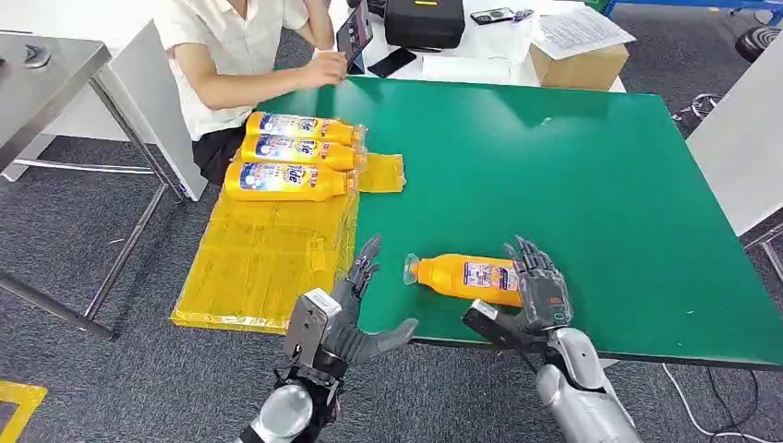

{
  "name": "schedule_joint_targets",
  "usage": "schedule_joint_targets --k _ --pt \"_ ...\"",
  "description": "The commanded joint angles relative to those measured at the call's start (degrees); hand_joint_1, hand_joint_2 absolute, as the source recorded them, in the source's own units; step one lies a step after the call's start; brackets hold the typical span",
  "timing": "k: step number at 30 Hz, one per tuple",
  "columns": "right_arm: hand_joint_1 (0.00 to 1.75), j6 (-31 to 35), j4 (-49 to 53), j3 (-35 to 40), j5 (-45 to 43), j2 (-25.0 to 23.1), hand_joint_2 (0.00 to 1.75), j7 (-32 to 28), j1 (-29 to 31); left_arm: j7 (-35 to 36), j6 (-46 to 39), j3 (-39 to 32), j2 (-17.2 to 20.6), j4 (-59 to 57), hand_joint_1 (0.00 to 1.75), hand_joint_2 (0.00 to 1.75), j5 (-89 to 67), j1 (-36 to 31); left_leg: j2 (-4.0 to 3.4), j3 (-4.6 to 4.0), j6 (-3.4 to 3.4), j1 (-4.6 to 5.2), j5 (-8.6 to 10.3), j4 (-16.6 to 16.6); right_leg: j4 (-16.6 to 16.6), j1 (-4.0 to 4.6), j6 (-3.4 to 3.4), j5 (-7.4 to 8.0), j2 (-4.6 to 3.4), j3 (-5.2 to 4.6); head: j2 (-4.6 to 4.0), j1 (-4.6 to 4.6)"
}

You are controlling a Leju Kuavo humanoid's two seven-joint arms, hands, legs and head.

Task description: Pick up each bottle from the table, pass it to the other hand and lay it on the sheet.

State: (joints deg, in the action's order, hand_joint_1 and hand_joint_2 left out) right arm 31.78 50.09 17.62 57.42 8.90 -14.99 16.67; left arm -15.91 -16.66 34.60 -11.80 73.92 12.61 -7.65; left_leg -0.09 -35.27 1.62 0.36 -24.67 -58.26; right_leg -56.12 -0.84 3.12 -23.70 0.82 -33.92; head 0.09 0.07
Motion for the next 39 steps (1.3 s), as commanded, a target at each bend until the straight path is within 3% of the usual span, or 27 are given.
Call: schedule_joint_targets --k 1,3,5,18,28,29,30,31,33,39 --pt "0.00 -3.0 -6.0 4.7 5.7 1.9 1.75 8.1 4.8 1.0 -0.4 -0.3 1.2 -1.8 0.00 1.75 -1.5 0.1 -0.11 0.30 -0.11 -0.03 -0.11 0.1 0.1 0.02 -0.11 -0.06 -0.18 0.25 0.00 0.00" --pt "0.00 -4.2 -6.4 5.3 7.2 2.3 1.75 10.0 5.1 1.2 -0.4 -0.7 1.1 -1.8 0.00 1.75 -1.6 0.3 -0.06 0.13 -0.05 -0.01 -0.03 0.0 0.0 0.01 -0.06 -0.01 -0.08 0.11 0.00 0.00" --pt "0.00 -6.9 -6.9 7.6 14.5 3.3 1.75 18.7 7.1 1.5 -0.6 -1.7 0.9 -1.1 0.00 1.75 -2.3 1.3 -0.05 0.19 -0.07 -0.02 -0.05 0.0 0.0 0.02 -0.08 -0.02 -0.09 0.16 0.00 0.00" --pt "0.00 -5.6 -7.0 7.0 15.7 2.8 1.75 19.7 8.3 1.6 -0.3 -2.2 0.7 -1.0 0.00 1.75 -2.5 1.6 -0.02 0.20 -0.01 -0.01 0.01 0.0 0.0 0.01 -0.05 0.00 -0.05 0.19 0.00 0.02" --pt "0.00 -13.6 -6.4 7.0 11.5 2.7 1.75 18.0 9.0 1.8 1.0 -2.5 0.8 -1.7 0.00 1.75 -3.0 1.3 -0.06 0.31 -0.04 -0.04 -0.01 0.0 0.1 0.04 -0.09 0.00 -0.12 0.29 0.00 0.00" --pt "0.65 -14.6 -7.0 6.4 9.5 2.6 1.75 16.7 9.1 1.9 1.2 -2.4 0.8 -1.8 0.00 1.75 -3.0 1.1 -0.04 0.26 -0.02 -0.02 0.01 0.0 0.1 0.02 -0.07 0.02 -0.09 0.25 0.00 0.00" --pt "1.64 -15.1 -7.7 6.4 8.8 3.0 1.75 15.9 9.2 2.0 1.3 -2.4 0.8 -2.0 0.00 1.75 -2.9 0.8 -0.03 0.24 -0.01 -0.02 0.02 0.0 0.0 0.02 -0.06 0.02 -0.07 0.23 0.00 0.00" --pt "1.71 -15.6 -8.4 5.4 5.8 2.8 1.75 13.7 9.1 2.0 1.6 -2.3 0.9 -2.2 0.00 1.75 -2.8 0.4 -0.04 0.33 -0.05 -0.03 -0.02 0.0 0.1 0.03 -0.10 0.00 -0.10 0.32 0.00 0.00" --pt "1.68 -16.9 -9.4 4.1 1.5 2.4 1.75 10.4 8.8 2.3 2.1 -2.0 0.8 -2.9 0.00 1.75 -2.5 -0.2 0.01 0.27 0.00 -0.02 0.04 0.0 0.1 0.02 -0.05 0.03 -0.01 0.26 0.00 0.00" --pt "1.75 -21.9 -16.0 2.3 -5.5 2.3 1.75 6.4 9.3 2.5 3.6 -0.3 1.1 -3.9 0.00 1.75 -1.8 -1.4 0.07 0.42 -0.01 -0.04 0.02 0.1 0.1 0.04 -0.06 0.00 0.05 0.39 0.00 0.00"
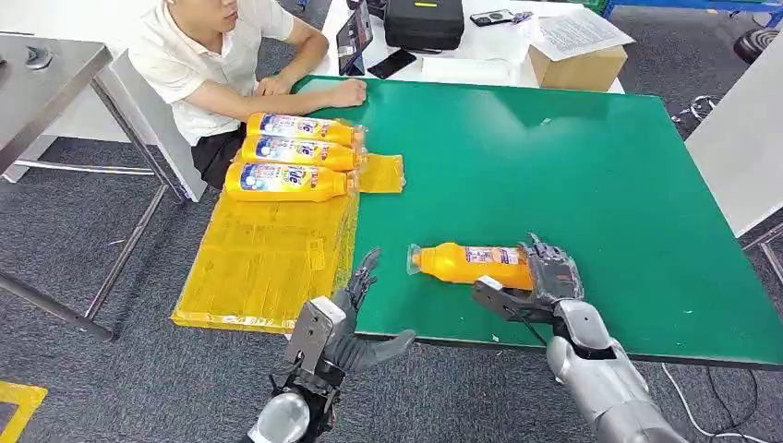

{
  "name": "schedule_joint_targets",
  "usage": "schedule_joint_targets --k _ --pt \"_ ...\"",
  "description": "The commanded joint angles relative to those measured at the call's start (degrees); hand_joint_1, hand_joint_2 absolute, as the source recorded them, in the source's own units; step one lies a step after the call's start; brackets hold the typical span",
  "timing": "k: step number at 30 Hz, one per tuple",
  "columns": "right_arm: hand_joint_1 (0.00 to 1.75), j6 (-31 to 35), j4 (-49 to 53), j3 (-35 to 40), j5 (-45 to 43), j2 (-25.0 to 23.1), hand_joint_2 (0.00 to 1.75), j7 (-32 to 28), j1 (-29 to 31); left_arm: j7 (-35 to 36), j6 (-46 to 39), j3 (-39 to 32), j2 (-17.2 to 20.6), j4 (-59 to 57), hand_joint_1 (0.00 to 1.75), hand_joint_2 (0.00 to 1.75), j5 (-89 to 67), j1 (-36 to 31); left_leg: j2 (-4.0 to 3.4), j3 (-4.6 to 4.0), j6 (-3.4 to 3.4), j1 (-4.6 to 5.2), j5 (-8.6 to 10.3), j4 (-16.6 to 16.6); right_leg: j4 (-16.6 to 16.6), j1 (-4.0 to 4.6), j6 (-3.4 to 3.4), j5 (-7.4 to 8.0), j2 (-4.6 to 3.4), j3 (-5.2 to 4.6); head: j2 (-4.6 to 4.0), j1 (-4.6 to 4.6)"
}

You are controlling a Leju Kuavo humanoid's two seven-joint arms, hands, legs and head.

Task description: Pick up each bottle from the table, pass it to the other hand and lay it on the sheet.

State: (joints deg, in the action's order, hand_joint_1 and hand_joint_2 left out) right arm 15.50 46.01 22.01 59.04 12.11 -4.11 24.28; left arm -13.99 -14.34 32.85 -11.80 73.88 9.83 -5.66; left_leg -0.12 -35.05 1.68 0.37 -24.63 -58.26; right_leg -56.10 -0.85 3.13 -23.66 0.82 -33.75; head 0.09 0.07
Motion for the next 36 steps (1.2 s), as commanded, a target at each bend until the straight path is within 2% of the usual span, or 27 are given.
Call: schedule_joint_targets --k 1,8,14,18,20,24,27,28,32,36 --pt "1.75 -6.5 -12.1 -2.0 -8.0 -0.6 1.75 -5.2 1.4 0.6 1.4 1.5 1.2 -4.0 0.00 1.75 1.1 -3.4 0.14 0.30 -0.11 -0.07 -0.03 0.1 0.1 0.07 -0.12 -0.06 0.08 0.34 0.00 0.00" --pt "1.75 -11.7 -9.3 -3.0 -14.7 -0.6 1.75 -9.0 0.5 0.5 1.8 1.8 1.2 -4.2 0.00 1.75 1.5 -3.6 0.15 0.48 -0.09 -0.12 -0.03 0.1 0.2 0.10 -0.11 -0.03 0.10 0.51 0.00 -0.02" --pt "1.75 -11.2 -8.6 -2.2 -14.4 -0.4 1.75 -9.3 0.4 0.4 1.7 1.8 1.2 -4.1 0.00 1.75 1.7 -3.6 0.08 0.78 -0.15 -0.10 -0.06 0.1 0.2 0.09 -0.14 -0.01 0.03 0.72 0.00 -0.02" --pt "1.75 -12.1 -5.2 -2.8 -19.7 -0.9 1.75 -12.0 -0.7 -0.1 1.1 1.5 1.0 -4.1 0.00 1.75 2.4 -3.6 0.02 0.85 -0.13 -0.09 -0.10 0.1 0.1 0.08 -0.10 -0.02 -0.01 0.75 0.00 0.00" --pt "1.75 -11.8 -2.1 -3.7 -22.6 -1.4 1.75 -14.1 -1.8 -0.3 -0.3 0.5 0.4 -4.3 0.00 1.75 3.6 -3.3 0.04 0.86 -0.16 -0.12 -0.09 0.1 0.2 0.10 -0.13 -0.01 -0.01 0.78 0.00 -0.02" --pt "1.75 -8.3 12.7 -4.6 -26.8 -3.5 1.75 -16.5 -7.0 -0.6 -5.4 -2.0 -1.0 -6.2 0.00 1.75 9.1 -2.1 -0.10 0.84 -0.15 -0.09 -0.12 0.1 0.1 0.08 -0.13 -0.02 -0.12 0.74 0.00 0.00" --pt "1.75 -3.2 22.0 -3.0 -27.1 -5.8 1.75 -17.7 -8.9 1.5 -2.7 -2.1 -0.9 -7.9 0.00 1.75 17.4 -1.3 -0.18 0.71 -0.16 -0.06 -0.14 0.1 0.0 0.05 -0.13 -0.02 -0.23 0.62 0.00 0.00" --pt "1.75 -3.2 24.6 -2.2 -29.7 -7.3 1.75 -19.0 -9.1 2.7 -0.1 -1.5 -0.3 -8.2 0.00 1.75 21.1 -1.1 -0.22 0.71 -0.21 -0.08 -0.16 0.1 0.0 0.07 -0.17 -0.04 -0.29 0.61 0.00 0.02" --pt "1.75 -4.7 29.8 2.0 -37.7 -10.2 1.75 -21.6 -10.2 3.1 3.3 2.0 2.2 -7.6 0.00 1.75 26.1 -2.3 -0.30 0.40 -0.20 -0.07 -0.16 0.1 0.0 0.05 -0.14 -0.05 -0.37 0.30 0.00 0.02" --pt "1.75 -4.8 30.2 3.8 -39.4 -10.1 1.75 -21.6 -10.7 3.0 2.8 2.9 2.5 -8.2 0.00 1.75 26.4 -3.4 -0.10 0.20 -0.16 -0.09 -0.09 0.1 0.0 0.05 -0.11 -0.06 -0.16 0.15 0.00 -0.02"
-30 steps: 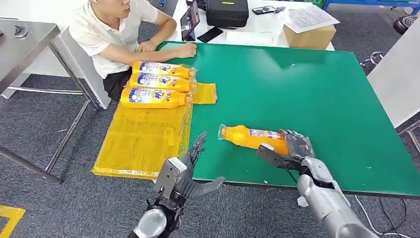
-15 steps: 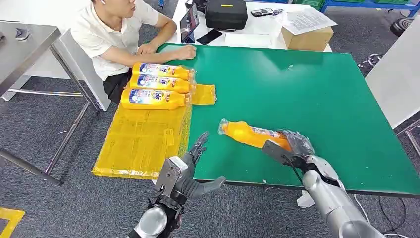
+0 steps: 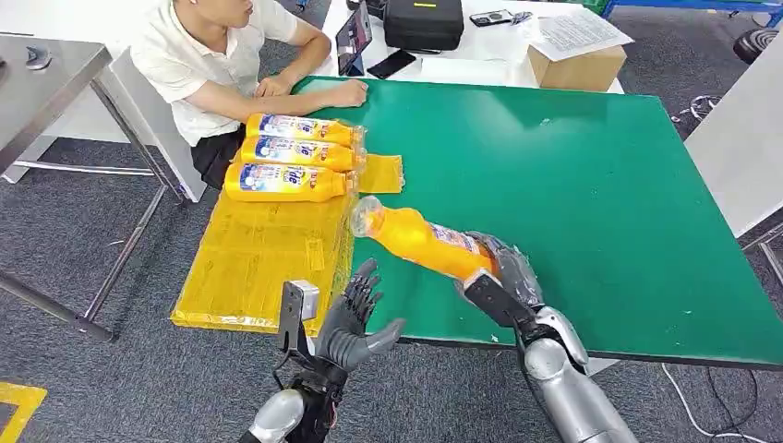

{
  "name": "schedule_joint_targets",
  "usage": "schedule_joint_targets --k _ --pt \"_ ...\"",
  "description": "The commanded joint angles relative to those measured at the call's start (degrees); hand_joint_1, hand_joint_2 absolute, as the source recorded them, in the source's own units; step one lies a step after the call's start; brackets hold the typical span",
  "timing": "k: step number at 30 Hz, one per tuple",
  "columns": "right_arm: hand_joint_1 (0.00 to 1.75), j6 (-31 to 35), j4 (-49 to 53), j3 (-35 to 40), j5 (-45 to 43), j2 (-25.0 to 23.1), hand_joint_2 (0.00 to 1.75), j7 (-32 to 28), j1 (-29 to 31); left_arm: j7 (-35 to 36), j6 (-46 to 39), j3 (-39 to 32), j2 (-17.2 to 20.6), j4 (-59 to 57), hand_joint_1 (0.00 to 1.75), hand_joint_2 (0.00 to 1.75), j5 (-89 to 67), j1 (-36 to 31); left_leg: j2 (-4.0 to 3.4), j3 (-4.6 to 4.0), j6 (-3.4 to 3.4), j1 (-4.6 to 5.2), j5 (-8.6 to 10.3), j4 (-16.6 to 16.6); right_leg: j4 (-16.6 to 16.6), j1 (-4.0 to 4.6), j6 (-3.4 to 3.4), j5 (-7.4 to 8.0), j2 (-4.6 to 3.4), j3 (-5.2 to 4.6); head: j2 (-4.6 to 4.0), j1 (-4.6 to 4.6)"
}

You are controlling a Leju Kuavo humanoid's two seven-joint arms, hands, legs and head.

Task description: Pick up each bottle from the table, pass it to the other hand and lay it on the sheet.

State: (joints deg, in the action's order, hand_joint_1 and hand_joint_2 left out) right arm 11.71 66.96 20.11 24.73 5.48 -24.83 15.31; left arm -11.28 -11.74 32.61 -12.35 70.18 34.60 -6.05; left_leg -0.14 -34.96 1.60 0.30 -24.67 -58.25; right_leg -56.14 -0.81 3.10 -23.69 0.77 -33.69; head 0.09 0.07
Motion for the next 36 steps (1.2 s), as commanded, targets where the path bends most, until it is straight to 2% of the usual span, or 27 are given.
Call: schedule_joint_targets --k 1,8,12,17,19,22,26,30,32,33,34,36 --pt "1.75 -0.9 9.1 5.8 -5.3 -3.3 1.75 -1.0 -1.7 0.3 0.1 3.2 3.1 -4.6 0.00 1.75 1.7 -3.1 -0.11 0.21 -0.12 -0.04 -0.10 0.1 0.0 0.03 -0.13 -0.06 -0.17 0.15 0.00 0.00" --pt "1.75 -0.6 6.9 5.8 -6.4 -4.2 1.75 -1.5 -1.9 -1.0 -0.6 4.0 3.0 -3.2 0.00 1.75 0.8 -3.4 0.02 0.05 -0.11 -0.02 -0.07 0.1 0.0 0.02 -0.12 -0.06 -0.06 0.05 0.00 0.00" --pt "1.75 -1.8 3.1 8.4 -5.8 -4.9 1.75 -0.7 -3.2 -7.3 -5.8 3.9 2.4 4.0 0.00 1.75 -3.6 -2.2 -0.06 0.08 -0.14 -0.03 -0.11 0.0 0.1 0.04 -0.15 -0.07 -0.14 0.08 0.00 0.00" --pt "1.75 -1.2 2.7 9.0 -5.4 -5.0 1.75 -0.8 -3.3 -6.5 -6.4 3.7 2.8 4.9 0.00 1.75 -3.6 -2.6 -0.02 0.03 -0.10 -0.04 -0.09 0.0 0.1 0.05 -0.11 -0.06 -0.09 0.02 0.00 0.00" --pt "1.75 -1.9 1.7 9.9 -4.9 -5.3 1.75 0.5 -4.1 -10.3 -7.9 3.3 2.5 6.7 0.00 1.75 -6.0 -2.3 -0.07 0.04 -0.11 -0.03 -0.10 0.0 0.1 0.04 -0.11 -0.05 -0.15 0.03 0.00 0.02" --pt "1.75 -0.2 -2.1 11.5 -3.2 -6.4 1.75 0.8 -4.5 -9.7 -8.5 3.9 2.8 9.3 0.00 1.75 -7.1 -1.7 -0.01 0.00 -0.10 -0.07 -0.09 0.0 0.1 0.07 -0.11 -0.06 -0.08 0.03 0.00 -0.02" --pt "1.75 1.5 -4.1 14.3 -0.1 -7.3 1.75 0.3 -4.0 -8.4 -8.7 3.4 2.1 6.7 0.00 1.75 -5.6 -2.2 -0.07 0.02 -0.10 -0.03 -0.07 0.1 0.1 0.03 -0.11 -0.03 -0.14 0.02 0.00 -0.02" --pt "1.75 3.3 -4.4 16.3 2.4 -7.5 1.75 0.8 -3.0 -4.8 -4.5 3.9 2.4 5.0 0.00 1.75 -1.5 -3.0 -0.03 -0.09 -0.08 -0.02 -0.04 0.1 0.1 0.03 -0.09 -0.02 -0.08 -0.08 0.00 0.00" --pt "1.75 4.6 -4.5 17.3 3.9 -7.6 1.75 0.8 -1.9 -4.1 -3.8 3.6 1.1 4.1 0.02 1.75 0.3 -2.3 -0.05 -0.01 -0.11 -0.03 -0.07 0.1 0.1 0.04 -0.12 -0.04 -0.12 -0.02 0.00 0.00" --pt "1.75 4.5 -4.5 17.4 3.5 -7.8 1.75 0.7 -1.6 -3.7 -3.4 3.6 0.9 3.6 0.49 1.75 1.0 -2.5 -0.05 -0.09 -0.07 -0.02 -0.05 0.0 0.1 0.03 -0.08 -0.02 -0.10 -0.09 0.00 0.00" --pt "1.75 4.4 -4.1 18.0 3.4 -7.8 1.75 0.6 -1.3 -3.6 -3.3 3.8 0.9 2.2 1.75 1.75 1.1 -3.5 -0.11 0.07 -0.12 -0.02 -0.11 0.1 0.1 0.03 -0.13 -0.06 -0.19 0.04 0.00 0.00" --pt "1.75 4.5 -3.3 18.7 3.1 -7.9 1.75 0.6 -1.0 -3.2 -3.2 3.9 0.6 -0.8 1.75 1.75 1.7 -5.1 -0.06 -0.14 -0.06 0.00 -0.04 0.0 0.0 0.01 -0.07 -0.01 -0.11 -0.14 0.00 0.00"
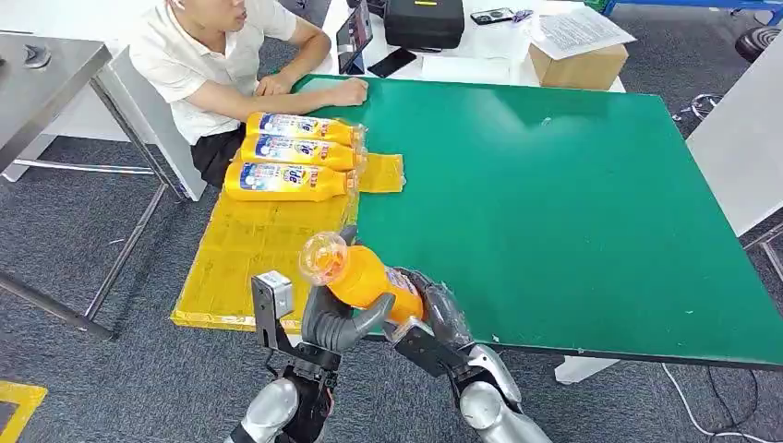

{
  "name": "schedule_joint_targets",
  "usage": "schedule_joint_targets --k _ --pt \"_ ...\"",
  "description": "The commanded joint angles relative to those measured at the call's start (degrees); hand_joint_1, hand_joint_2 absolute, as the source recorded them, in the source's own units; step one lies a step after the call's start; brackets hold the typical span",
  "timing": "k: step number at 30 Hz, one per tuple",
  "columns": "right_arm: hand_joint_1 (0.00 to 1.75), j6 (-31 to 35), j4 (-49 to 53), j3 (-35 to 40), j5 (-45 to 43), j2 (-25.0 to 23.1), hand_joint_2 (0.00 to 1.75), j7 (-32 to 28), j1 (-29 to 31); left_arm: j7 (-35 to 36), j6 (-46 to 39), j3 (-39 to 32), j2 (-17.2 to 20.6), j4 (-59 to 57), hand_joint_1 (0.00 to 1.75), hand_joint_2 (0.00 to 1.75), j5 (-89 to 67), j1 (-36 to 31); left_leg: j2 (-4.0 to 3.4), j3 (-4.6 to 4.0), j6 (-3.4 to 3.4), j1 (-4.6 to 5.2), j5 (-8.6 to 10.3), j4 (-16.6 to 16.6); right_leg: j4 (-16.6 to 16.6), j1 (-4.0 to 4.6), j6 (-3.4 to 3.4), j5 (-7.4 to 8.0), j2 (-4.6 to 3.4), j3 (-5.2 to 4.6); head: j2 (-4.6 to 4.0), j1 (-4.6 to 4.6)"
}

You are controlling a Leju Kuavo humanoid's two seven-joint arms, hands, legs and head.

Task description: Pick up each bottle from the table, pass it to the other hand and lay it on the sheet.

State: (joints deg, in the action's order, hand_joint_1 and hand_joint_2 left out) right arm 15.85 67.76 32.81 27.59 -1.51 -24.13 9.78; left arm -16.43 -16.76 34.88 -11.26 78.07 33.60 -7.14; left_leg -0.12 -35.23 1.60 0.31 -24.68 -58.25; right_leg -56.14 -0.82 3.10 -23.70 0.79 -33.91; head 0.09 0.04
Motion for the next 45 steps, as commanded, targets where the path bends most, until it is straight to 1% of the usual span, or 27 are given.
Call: schedule_joint_targets --k 1,3,4,8,11,18,19,20,22,23,24,25,26,27,28,29,31,32,33,34,35,37,39,41,43,44,45 --pt "1.75 0.3 -4.1 6.0 0.3 -0.9 1.75 -0.1 4.6 2.0 1.8 1.6 -0.5 -8.7 1.75 1.75 2.7 -4.0 -0.13 0.29 -0.11 -0.05 -0.09 0.0 0.0 0.04 -0.12 -0.04 -0.20 0.23 0.00 0.02" --pt "1.75 0.4 -4.0 6.1 0.3 -1.0 1.75 -0.1 4.6 1.9 2.0 1.5 -0.4 -8.9 1.75 1.75 2.9 -4.2 -0.02 0.16 -0.06 -0.01 -0.02 0.0 0.0 0.01 -0.07 -0.02 -0.06 0.14 0.00 0.00" --pt "1.75 0.4 -4.0 6.1 0.3 -1.0 1.75 -0.1 4.6 1.9 2.0 1.5 -0.4 -8.9 1.75 1.75 2.9 -4.2 -0.05 0.28 -0.10 -0.04 -0.06 0.1 0.1 0.04 -0.12 -0.04 -0.12 0.25 0.00 0.02" --pt "1.75 0.6 -2.5 6.6 -1.0 -0.6 1.75 -0.5 4.5 1.8 2.8 1.0 -0.8 -9.6 1.75 1.75 3.7 -4.6 -0.07 0.22 -0.10 -0.04 -0.08 0.0 0.0 0.03 -0.11 -0.04 -0.13 0.19 0.00 0.02" --pt "1.75 0.3 0.1 6.9 -2.3 -0.3 1.75 -0.6 3.9 0.3 2.4 0.0 -1.0 -9.6 1.75 1.75 3.7 -4.7 -0.08 0.19 -0.09 -0.04 -0.08 0.0 0.0 0.03 -0.10 -0.04 -0.15 0.16 0.00 0.00" --pt "1.75 0.3 0.5 7.1 -2.2 -0.3 1.75 -0.6 3.7 0.3 2.4 -0.1 -1.0 -9.4 1.75 1.75 3.7 -4.8 -0.07 0.14 -0.06 -0.01 -0.05 0.0 0.0 0.00 -0.08 -0.02 -0.12 0.11 0.00 0.00" --pt "1.06 -0.2 1.1 7.1 -3.1 -0.1 1.75 -1.0 3.3 -0.6 1.4 -0.1 -1.0 -9.1 1.75 1.75 2.8 -4.7 -0.11 0.27 -0.10 -0.03 -0.11 0.0 0.0 0.03 -0.12 -0.06 -0.18 0.22 0.00 0.00" --pt "0.00 -0.1 1.9 7.2 -3.5 -0.2 1.75 -1.7 2.6 -2.3 -0.2 -0.5 -1.1 -8.7 1.75 1.75 1.5 -4.8 -0.05 0.16 -0.07 -0.02 -0.07 0.0 0.0 0.02 -0.09 -0.04 -0.10 0.14 0.00 0.02" --pt "0.00 1.3 3.5 7.8 -3.3 -0.4 1.75 -3.3 1.0 -4.5 -3.8 -1.8 -1.1 -7.9 1.75 1.75 -0.9 -5.4 -0.04 0.23 -0.10 -0.04 -0.11 0.0 0.0 0.04 -0.12 -0.08 -0.11 0.20 0.00 -0.02" --pt "0.00 2.9 4.0 7.8 -2.4 -0.5 0.00 -3.7 0.2 -5.2 -5.8 -2.7 -0.7 -7.6 1.75 1.75 -2.1 -5.8 -0.03 0.19 -0.10 -0.04 -0.08 0.0 0.0 0.03 -0.11 -0.06 -0.09 0.18 0.00 0.02" --pt "0.00 6.7 4.5 7.9 0.5 -0.4 0.00 -3.8 -0.8 -6.7 -8.5 -4.3 -0.2 -7.3 1.75 1.75 -4.1 -6.4 0.02 0.11 -0.07 -0.04 -0.03 0.0 0.0 0.03 -0.08 -0.03 -0.02 0.11 0.00 -0.02" --pt "0.00 12.6 4.2 8.3 6.4 -0.1 0.00 -3.1 -1.3 -7.1 -9.1 -5.8 0.1 -6.7 1.75 1.75 -4.6 -6.5 0.03 0.21 -0.12 -0.07 -0.09 0.0 0.0 0.06 -0.13 -0.08 -0.03 0.20 0.00 0.02" --pt "0.00 24.2 4.2 6.4 28.0 0.8 0.00 2.0 -1.9 -7.0 -9.2 -9.3 -0.6 -5.2 1.75 1.75 -3.3 -6.0 0.08 0.21 -0.12 -0.06 -0.06 0.0 0.0 0.06 -0.13 -0.08 0.02 0.19 0.00 0.00" --pt "0.00 24.2 6.7 2.7 40.4 0.4 0.00 1.0 -3.7 -6.5 -8.6 -10.9 -0.8 -4.1 1.75 1.75 -2.2 -6.1 0.07 0.18 -0.09 -0.07 -0.04 0.0 0.0 0.06 -0.10 -0.05 0.02 0.18 0.00 0.00" --pt "0.00 24.2 9.8 -3.6 41.1 -1.1 0.00 -4.2 -6.7 -6.5 -8.1 -13.1 -0.9 -2.2 1.75 1.75 -0.9 -6.1 0.10 0.26 -0.14 -0.11 -0.10 0.0 0.0 0.10 -0.15 -0.11 0.03 0.26 0.00 0.00" --pt "0.00 24.2 13.7 -12.0 45.3 -4.1 0.00 -8.0 -10.1 -6.9 -7.4 -15.8 -1.0 0.4 1.75 1.75 1.0 -5.5 0.09 0.20 -0.11 -0.05 -0.06 0.0 0.0 0.04 -0.12 -0.09 0.04 0.18 0.00 0.02" --pt "0.00 24.2 13.7 -12.0 45.3 -4.1 0.00 -8.0 -10.1 -6.9 -7.4 -15.8 -1.0 0.4 1.75 1.75 1.0 -5.5 0.22 -0.05 -0.07 -0.01 0.02 0.0 -0.1 0.01 -0.07 -0.06 0.19 -0.05 0.00 0.00" --pt "0.00 24.2 13.7 -12.0 45.3 -4.1 0.00 -8.0 -10.1 -6.9 -7.4 -15.8 -1.0 0.4 1.75 1.75 1.0 -5.5 0.22 0.09 -0.11 -0.05 -0.07 -0.1 -0.1 0.05 -0.12 -0.14 0.16 0.09 0.00 0.00" --pt "0.00 24.2 13.7 -12.0 45.3 -4.1 0.00 -8.0 -10.1 -6.9 -7.4 -15.8 -1.0 0.4 1.75 1.75 1.0 -5.5 0.01 0.08 -0.07 -0.07 -0.05 0.0 0.0 0.06 -0.09 -0.06 -0.03 0.03 0.00 0.00" --pt "0.00 24.2 15.1 -17.2 46.4 -6.2 0.00 -12.3 -12.5 -6.5 -7.1 -17.4 -0.4 3.3 1.75 1.75 1.4 -4.0 0.00 0.07 -0.06 -0.05 -0.03 0.0 0.0 0.03 -0.07 -0.04 -0.03 0.02 0.00 0.04" --pt "0.00 24.2 17.5 -23.4 44.7 -9.4 0.00 -15.9 -14.1 -6.7 -7.2 -19.1 -0.7 4.4 1.75 1.75 2.2 -3.5 0.03 0.19 -0.09 -0.05 -0.09 0.0 0.0 0.04 -0.12 -0.10 -0.03 0.14 0.00 0.02" --pt "0.00 24.2 23.5 -28.9 42.4 -10.7 0.00 -15.9 -15.9 -5.6 -7.1 -21.3 0.1 5.6 1.75 1.75 3.5 -3.2 0.13 -0.03 -0.06 -0.04 -0.02 0.0 0.0 0.02 -0.08 -0.07 0.08 -0.05 0.00 -0.02" --pt "0.00 24.2 26.6 -31.5 38.0 -11.0 0.00 -15.9 -16.9 -4.4 -6.3 -23.2 0.5 5.6 1.75 1.75 4.6 -2.8 0.05 0.00 -0.07 0.00 -0.04 0.0 -0.1 -0.02 -0.09 -0.08 0.00 -0.04 0.00 0.00" --pt "0.00 24.2 30.1 -34.1 36.4 -12.2 0.00 -15.9 -17.3 -3.9 -7.0 -23.4 1.3 4.4 1.75 1.75 3.7 -3.1 0.04 0.09 -0.09 0.00 -0.06 0.0 0.0 -0.01 -0.12 -0.09 0.00 0.06 0.00 0.00" --pt "0.00 24.2 32.5 -36.4 35.4 -13.1 0.00 -15.9 -17.8 -5.2 -12.6 -19.7 4.0 -0.9 1.71 1.75 -6.9 -6.3 0.12 0.15 -0.12 -0.02 -0.08 0.0 -0.1 0.01 -0.15 -0.13 0.05 0.13 0.00 0.00" --pt "0.00 24.2 33.5 -36.8 34.6 -13.2 0.00 -15.9 -17.8 -7.2 -15.6 -17.2 5.1 -4.3 1.57 1.75 -14.2 -8.4 0.17 0.10 -0.10 0.01 -0.02 0.0 0.0 -0.02 -0.12 -0.10 0.11 0.09 0.00 0.00" --pt "0.00 24.2 34.0 -36.7 33.3 -13.2 0.00 -15.9 -17.7 -7.7 -19.4 -14.9 5.9 -8.7 1.62 1.75 -22.4 -10.7 0.22 0.09 -0.09 0.01 0.00 0.0 0.0 -0.02 -0.12 -0.09 0.17 0.10 0.00 0.00"
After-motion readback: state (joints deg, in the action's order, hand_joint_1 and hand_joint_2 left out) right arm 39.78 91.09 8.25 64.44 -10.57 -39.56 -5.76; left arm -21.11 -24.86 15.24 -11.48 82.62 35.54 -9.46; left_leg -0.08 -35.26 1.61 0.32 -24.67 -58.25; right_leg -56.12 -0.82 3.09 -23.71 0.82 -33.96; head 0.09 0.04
